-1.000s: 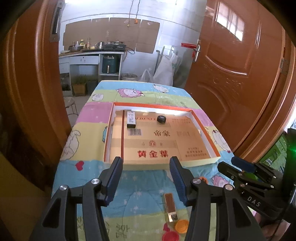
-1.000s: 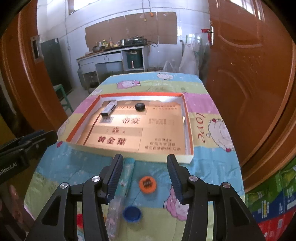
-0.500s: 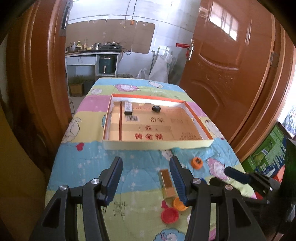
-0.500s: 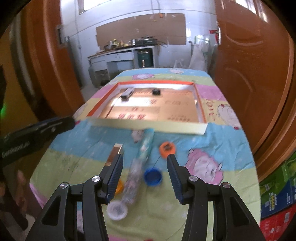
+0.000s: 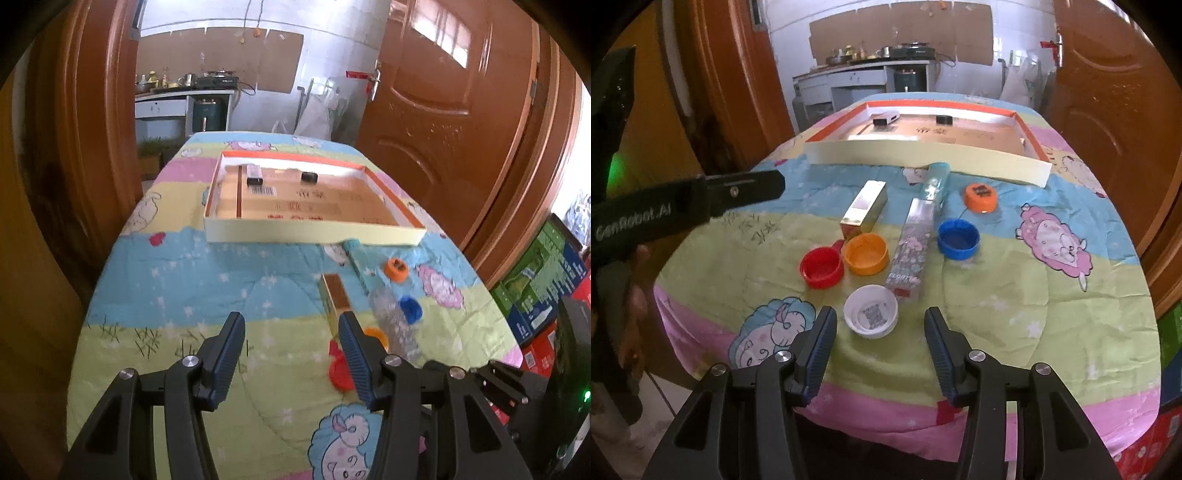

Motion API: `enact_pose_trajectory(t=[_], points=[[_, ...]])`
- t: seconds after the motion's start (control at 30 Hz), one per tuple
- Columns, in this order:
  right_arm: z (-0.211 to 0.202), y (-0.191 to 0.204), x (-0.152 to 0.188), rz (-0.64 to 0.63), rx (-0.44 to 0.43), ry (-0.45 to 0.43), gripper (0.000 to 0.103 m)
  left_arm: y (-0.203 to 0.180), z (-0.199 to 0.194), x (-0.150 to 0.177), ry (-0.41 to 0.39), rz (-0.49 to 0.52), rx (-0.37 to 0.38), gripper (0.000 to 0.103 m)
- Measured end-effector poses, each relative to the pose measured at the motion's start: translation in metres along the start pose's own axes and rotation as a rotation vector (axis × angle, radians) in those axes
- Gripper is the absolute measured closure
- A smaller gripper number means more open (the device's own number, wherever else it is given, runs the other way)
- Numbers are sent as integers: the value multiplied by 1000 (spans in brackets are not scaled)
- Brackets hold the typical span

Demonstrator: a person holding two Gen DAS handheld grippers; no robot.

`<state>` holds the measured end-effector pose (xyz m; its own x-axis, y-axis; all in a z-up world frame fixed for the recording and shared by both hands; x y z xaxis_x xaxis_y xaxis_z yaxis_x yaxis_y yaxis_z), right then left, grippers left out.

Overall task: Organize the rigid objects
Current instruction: 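Grasp the red cap with the left tool while the right tool grasps the white cap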

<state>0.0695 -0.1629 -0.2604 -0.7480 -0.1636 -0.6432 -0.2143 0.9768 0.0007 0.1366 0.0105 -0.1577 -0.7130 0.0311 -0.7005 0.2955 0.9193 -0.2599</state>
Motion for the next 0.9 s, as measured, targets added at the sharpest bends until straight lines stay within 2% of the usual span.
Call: enact_pose_trajectory(t=[0.1, 0.13, 0.17, 0.43, 0.6, 0.67, 0.7, 0.8, 0.9], points=[[2, 3, -1, -16, 8, -5, 55, -2, 3, 9, 18, 20, 14, 50], [3, 5, -1, -24, 11, -7, 70, -4, 5, 12, 26, 32, 21, 50], [4, 6, -2, -31, 16, -6, 72, -6, 7, 15, 34, 44, 26, 50], [-5, -9, -4, 1, 28, -25, 72, -32, 19, 35, 95, 166, 87, 50], [-15, -27, -2, 44, 36, -45, 72, -41, 32, 43, 129, 205, 80, 50], [-14, -31, -1, 60, 35, -39, 72, -41, 38, 44, 141, 206, 76, 57], [-14, -32, 0, 67, 34, -37, 72, -40, 42, 46, 149, 200, 73, 64], [-14, -34, 1, 72, 33, -36, 72, -40, 43, 45, 135, 216, 76, 72], [-15, -33, 0, 69, 34, -42, 72, -39, 43, 44, 128, 217, 72, 72]])
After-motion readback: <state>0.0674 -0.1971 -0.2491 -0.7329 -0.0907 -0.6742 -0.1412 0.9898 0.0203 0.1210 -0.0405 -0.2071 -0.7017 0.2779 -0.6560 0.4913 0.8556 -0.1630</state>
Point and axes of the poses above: each gripper's, at about its wrist camera, not at the fingertips, and z roughly the way its jaws point, y to its left, x to its underside, the point moved 6 cm from there along z, roughly the way its jaws point, and after that the axes turned 7 degrees about x, right-handed, at the moved point
